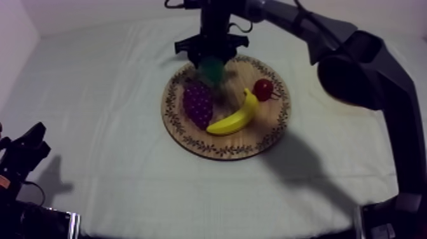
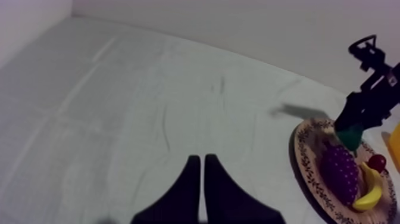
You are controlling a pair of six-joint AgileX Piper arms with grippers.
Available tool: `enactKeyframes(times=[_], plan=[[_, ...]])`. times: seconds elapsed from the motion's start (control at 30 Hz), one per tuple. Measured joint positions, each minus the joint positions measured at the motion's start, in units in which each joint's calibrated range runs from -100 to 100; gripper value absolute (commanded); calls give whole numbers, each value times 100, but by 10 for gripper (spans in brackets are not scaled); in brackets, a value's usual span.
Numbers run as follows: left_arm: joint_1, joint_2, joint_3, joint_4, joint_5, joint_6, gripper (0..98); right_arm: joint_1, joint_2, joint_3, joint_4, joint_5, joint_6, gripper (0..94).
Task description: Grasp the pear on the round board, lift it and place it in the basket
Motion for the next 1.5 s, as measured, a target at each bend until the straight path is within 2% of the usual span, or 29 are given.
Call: enactKeyframes(times=[0.4, 0.63, 0.93, 1.5], plan=[[0, 0, 0, 0, 0, 0, 1, 327, -2067, 785, 57, 180, 240, 404], [0, 0, 0, 0, 0, 0, 1, 654, -3185, 1523, 202, 188, 352, 411], [0, 0, 0, 0, 0, 0, 1, 1434, -3994, 2331, 251, 133, 553, 421], [0, 0, 0, 0, 0, 0, 1, 3089, -3902, 2473, 348, -163, 1072, 441]])
